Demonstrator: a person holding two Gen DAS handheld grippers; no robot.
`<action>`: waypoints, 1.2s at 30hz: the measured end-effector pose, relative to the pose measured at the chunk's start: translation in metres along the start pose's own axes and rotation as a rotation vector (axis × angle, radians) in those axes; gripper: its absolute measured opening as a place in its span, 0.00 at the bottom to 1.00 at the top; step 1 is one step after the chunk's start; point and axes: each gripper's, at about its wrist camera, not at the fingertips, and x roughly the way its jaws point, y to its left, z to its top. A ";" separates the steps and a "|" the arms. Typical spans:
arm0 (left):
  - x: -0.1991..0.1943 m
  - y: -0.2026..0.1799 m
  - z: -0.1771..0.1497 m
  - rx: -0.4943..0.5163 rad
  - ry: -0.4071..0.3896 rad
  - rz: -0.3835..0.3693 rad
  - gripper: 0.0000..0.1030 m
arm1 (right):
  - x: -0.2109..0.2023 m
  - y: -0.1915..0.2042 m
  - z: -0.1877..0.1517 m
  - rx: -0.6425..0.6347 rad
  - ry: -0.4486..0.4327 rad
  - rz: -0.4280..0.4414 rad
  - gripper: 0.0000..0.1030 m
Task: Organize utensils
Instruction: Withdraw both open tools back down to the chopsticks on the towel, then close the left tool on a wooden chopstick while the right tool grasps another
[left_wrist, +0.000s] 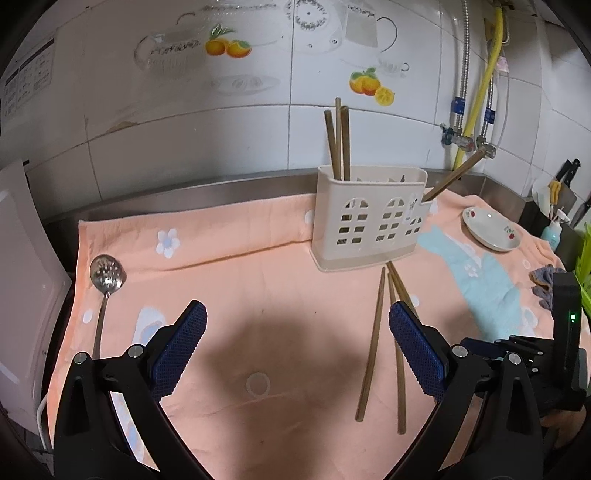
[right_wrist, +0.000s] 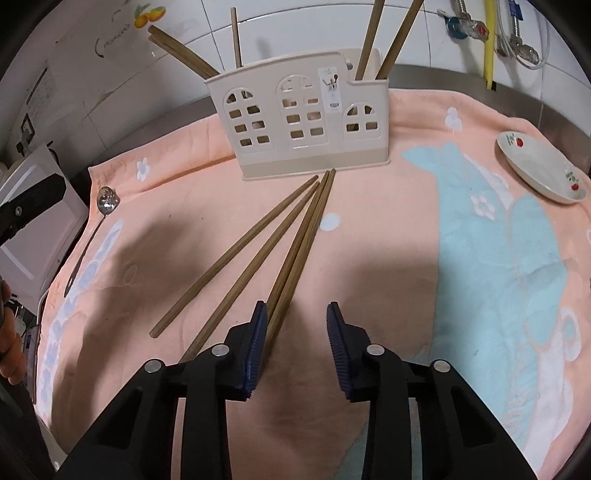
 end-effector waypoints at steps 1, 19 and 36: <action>0.001 0.001 -0.002 -0.004 0.004 0.001 0.95 | 0.001 0.000 0.000 0.002 0.002 0.000 0.29; 0.013 0.009 -0.018 -0.029 0.043 -0.011 0.95 | 0.019 0.007 -0.004 0.032 0.035 -0.019 0.15; 0.014 0.013 -0.028 -0.049 0.055 -0.034 0.95 | 0.029 0.026 -0.006 -0.065 0.048 -0.127 0.12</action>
